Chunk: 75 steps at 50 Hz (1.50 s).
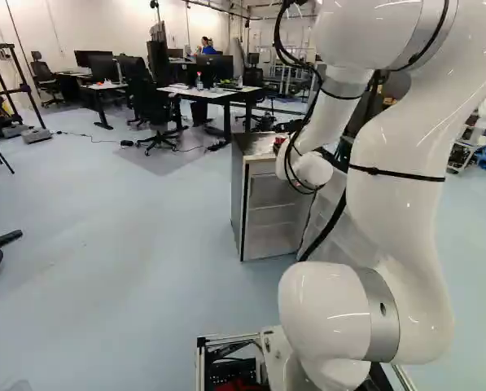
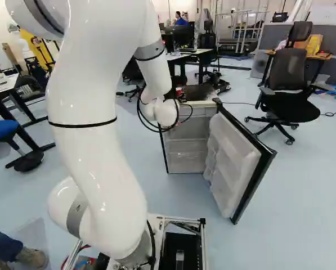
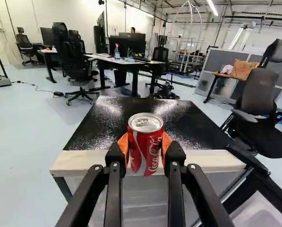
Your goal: Grab a drink from the fridge
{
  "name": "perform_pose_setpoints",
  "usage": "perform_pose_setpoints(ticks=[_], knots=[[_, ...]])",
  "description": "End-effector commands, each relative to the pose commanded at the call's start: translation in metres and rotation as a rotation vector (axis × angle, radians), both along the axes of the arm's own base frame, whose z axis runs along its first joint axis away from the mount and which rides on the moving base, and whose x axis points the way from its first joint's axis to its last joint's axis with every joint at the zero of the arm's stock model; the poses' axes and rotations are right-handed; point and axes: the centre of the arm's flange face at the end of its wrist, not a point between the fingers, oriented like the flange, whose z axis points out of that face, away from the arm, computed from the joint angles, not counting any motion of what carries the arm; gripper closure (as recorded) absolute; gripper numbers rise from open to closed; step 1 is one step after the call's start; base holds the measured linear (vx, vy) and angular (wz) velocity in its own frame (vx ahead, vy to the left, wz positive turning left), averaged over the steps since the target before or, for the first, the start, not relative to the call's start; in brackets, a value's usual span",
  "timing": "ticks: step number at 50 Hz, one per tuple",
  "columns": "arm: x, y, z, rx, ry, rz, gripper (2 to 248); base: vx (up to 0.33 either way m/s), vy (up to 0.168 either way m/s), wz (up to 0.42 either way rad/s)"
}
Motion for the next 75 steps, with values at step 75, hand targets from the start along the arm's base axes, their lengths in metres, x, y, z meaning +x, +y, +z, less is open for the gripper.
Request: perform_pose_setpoints(ticks=[75], knots=[[0.058,-0.012,-0.013,0.05,0.021,-0.009,159,0.0,0.0,0.0]])
